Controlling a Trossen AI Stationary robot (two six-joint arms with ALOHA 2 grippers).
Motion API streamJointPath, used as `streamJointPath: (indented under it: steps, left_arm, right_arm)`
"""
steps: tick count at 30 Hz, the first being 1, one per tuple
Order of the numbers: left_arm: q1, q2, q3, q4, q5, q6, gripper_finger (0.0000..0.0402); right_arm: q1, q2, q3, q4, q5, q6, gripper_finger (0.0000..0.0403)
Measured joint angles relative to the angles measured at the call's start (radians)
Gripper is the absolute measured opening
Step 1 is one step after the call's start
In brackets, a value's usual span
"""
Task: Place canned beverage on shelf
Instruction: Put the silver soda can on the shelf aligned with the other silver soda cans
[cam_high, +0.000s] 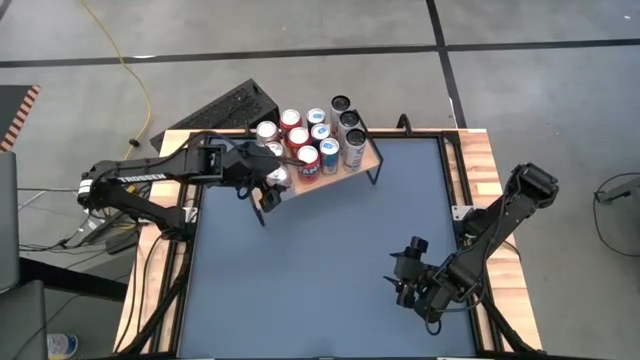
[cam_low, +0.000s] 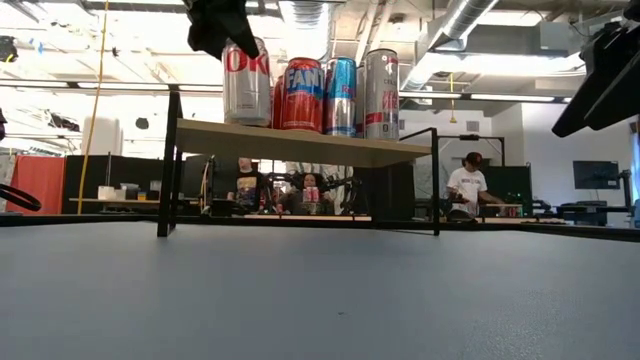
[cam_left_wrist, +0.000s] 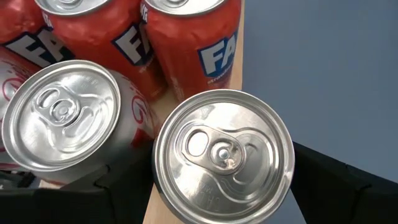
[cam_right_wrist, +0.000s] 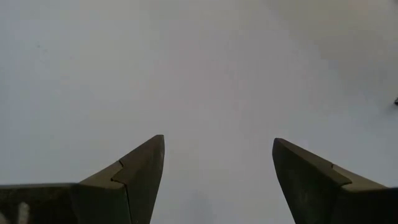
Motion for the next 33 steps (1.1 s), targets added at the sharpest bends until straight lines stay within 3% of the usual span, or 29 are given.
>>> streamJointPath:
  steps: [10,25,33]
  left_arm:
    - [-0.001,0.001,0.002,-0.009,0.024,0.049,0.0338]
    - [-0.001,0.001,0.08,0.003,-0.078,0.074,0.0342]
    - [-0.014,0.001,0.217,-0.063,-0.144,0.1,0.0342]
  right_arm:
    - [0.0,0.0,0.0,-0.001,0.0,0.0,0.0292]
    - [0.0,0.0,0.0,-0.001,0.001,0.003,0.0292]
    - [0.0,0.0,0.0,-0.001,0.0,0.007,0.0292]
